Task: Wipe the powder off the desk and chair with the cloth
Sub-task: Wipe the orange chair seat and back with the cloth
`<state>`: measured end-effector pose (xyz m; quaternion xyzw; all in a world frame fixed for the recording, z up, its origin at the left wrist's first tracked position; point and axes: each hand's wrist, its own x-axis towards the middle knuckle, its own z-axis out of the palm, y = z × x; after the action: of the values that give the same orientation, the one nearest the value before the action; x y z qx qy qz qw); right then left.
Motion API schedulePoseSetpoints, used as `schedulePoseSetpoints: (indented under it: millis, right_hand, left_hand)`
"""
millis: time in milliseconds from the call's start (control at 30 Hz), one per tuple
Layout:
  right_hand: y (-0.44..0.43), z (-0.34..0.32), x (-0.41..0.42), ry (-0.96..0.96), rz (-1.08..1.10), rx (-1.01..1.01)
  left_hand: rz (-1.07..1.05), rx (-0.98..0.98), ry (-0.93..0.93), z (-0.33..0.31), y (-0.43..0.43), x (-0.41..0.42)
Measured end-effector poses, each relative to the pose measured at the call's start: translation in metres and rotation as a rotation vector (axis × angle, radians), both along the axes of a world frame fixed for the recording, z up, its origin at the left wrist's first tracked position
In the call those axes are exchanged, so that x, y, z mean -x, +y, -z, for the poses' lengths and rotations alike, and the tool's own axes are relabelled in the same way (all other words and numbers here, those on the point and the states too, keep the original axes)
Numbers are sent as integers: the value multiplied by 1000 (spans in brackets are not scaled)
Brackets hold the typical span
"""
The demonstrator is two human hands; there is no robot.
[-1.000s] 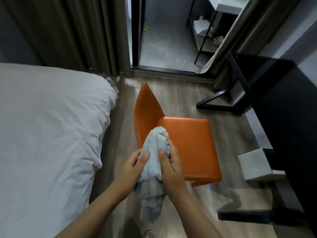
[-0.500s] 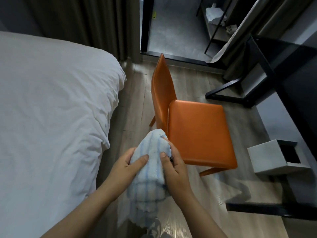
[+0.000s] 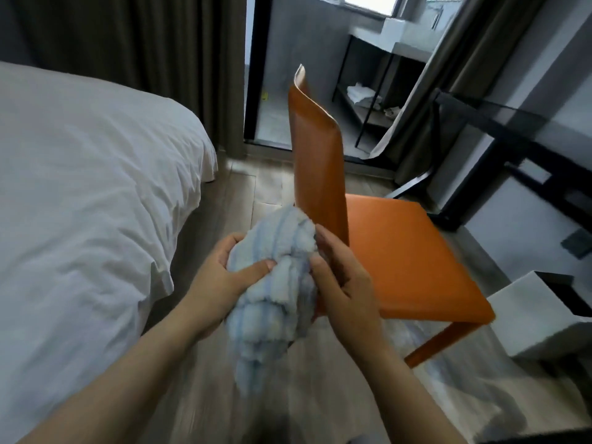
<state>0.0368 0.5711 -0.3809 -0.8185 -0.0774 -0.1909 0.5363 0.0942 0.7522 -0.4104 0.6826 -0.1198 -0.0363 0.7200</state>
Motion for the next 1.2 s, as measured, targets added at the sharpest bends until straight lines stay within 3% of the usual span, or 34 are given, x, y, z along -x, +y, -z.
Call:
schedulePoseSetpoints:
  millis: [133, 367, 733, 933, 1200]
  right_hand:
    - [-13, 18, -12, -183, 226, 86]
    - [-27, -1, -46, -217, 419, 132]
    - [-71, 14, -42, -119, 333, -29]
    - [-84, 25, -31, -31, 281, -210]
    - [-120, 52, -4, -20, 379, -216]
  left_hand:
    - [-111, -74, -154, 14, 9, -16]
    - [-333, -190, -324, -27, 15, -33]
    - [-367, -191, -583, -80, -50, -49]
    - [-421, -292, -637, -67, -82, -46]
    - [-524, -408, -675, -34, -112, -29]
